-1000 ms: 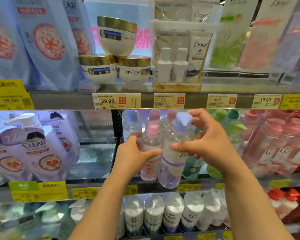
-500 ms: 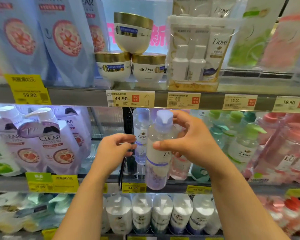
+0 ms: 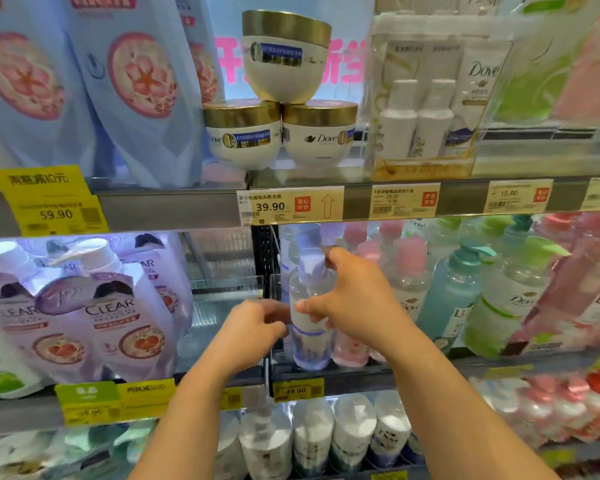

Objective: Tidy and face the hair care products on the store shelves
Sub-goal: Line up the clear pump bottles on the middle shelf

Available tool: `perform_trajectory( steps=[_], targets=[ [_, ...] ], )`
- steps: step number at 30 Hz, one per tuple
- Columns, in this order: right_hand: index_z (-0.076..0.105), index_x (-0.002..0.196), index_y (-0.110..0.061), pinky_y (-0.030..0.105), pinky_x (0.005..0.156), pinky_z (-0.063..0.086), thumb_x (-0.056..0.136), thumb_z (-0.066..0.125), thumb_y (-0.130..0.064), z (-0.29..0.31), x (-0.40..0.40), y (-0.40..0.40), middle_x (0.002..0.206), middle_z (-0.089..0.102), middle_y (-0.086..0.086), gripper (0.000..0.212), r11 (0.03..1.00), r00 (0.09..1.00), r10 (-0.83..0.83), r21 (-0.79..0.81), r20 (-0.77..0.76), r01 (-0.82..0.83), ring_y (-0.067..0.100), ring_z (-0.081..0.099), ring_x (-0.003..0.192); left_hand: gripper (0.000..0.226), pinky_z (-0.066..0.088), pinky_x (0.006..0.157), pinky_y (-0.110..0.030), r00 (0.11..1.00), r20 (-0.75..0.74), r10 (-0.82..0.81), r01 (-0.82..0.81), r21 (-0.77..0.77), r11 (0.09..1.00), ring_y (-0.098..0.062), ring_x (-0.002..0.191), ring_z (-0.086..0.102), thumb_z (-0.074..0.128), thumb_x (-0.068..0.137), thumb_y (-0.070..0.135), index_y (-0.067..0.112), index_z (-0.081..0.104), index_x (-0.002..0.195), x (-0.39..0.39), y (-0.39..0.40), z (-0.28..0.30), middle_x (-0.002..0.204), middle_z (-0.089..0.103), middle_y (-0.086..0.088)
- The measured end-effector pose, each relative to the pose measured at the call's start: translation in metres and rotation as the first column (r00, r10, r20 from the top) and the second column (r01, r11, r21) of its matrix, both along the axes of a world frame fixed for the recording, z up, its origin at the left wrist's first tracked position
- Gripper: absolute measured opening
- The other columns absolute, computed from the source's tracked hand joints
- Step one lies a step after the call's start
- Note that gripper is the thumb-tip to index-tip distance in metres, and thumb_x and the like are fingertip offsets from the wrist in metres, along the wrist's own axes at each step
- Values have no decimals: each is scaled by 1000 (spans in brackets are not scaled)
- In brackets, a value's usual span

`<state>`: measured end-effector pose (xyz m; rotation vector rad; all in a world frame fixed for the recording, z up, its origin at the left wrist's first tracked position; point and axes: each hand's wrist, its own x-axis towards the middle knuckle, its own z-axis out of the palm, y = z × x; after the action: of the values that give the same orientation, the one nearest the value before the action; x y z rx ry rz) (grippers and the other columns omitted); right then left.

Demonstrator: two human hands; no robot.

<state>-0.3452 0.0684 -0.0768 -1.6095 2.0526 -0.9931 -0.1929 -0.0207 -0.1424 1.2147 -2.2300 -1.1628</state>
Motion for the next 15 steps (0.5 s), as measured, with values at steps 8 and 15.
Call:
perform_trajectory(
  steps=[8, 15],
  targets=[
    [43, 137, -16, 35, 75, 60, 79, 84, -35, 2, 6, 4, 108, 71, 4, 73, 993, 985, -118, 15, -123, 121, 15, 73, 78, 33, 44, 44, -19, 987, 144, -70, 87, -115, 990, -3, 49, 57, 55, 84, 8, 28, 70, 63, -11, -12, 18, 63, 69, 3],
    [59, 135, -30, 22, 59, 58, 80, 85, -26, 19, -6, 46, 136, 63, -14, 60, 978, 968, -155, -106, 197, 178, 6, 70, 59, 24, 47, 52, -41, 950, -288, 123, -269, -544, 795, -26, 54, 59, 45, 75, 18, 14, 61, 57, -15, 12, 61, 50, 60, -2]
  ],
)
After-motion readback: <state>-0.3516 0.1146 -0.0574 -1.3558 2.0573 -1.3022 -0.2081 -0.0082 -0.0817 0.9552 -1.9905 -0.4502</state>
